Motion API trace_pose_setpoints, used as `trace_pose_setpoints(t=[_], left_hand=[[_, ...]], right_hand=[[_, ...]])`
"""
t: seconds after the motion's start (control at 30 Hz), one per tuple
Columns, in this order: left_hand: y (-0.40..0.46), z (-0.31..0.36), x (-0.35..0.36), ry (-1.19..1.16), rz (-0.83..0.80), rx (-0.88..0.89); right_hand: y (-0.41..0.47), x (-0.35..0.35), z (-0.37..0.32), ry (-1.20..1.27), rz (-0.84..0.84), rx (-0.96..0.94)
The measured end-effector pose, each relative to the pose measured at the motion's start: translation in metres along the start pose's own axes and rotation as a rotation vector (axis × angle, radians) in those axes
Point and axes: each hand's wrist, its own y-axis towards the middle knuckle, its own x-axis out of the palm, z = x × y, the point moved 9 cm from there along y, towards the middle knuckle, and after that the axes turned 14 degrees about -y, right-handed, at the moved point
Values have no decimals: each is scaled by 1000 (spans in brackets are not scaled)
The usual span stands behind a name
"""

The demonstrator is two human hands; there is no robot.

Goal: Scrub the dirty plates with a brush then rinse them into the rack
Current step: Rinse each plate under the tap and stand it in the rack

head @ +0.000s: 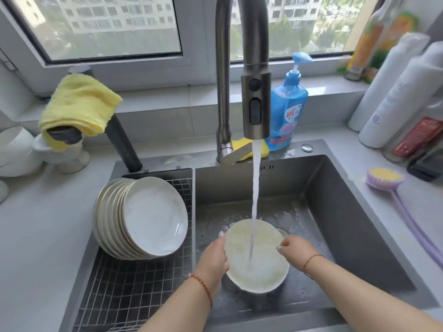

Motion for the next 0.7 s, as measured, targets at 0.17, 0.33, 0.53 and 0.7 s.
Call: trace_pose_setpoints(t=[0.17,0.33,0.53,0.7], left_hand=[[6,-20,8,7,23,-101],[25,-37,10,7,65,-200],[44,-55,8,-55,114,-247],[45,-52,8,-84,159,-208]], right_hand=[[20,9,18,32,-79,90],[29,27,27,135,-187,140],[48,56,33,218,-314,171],[45,54,27,56,-304,114]])
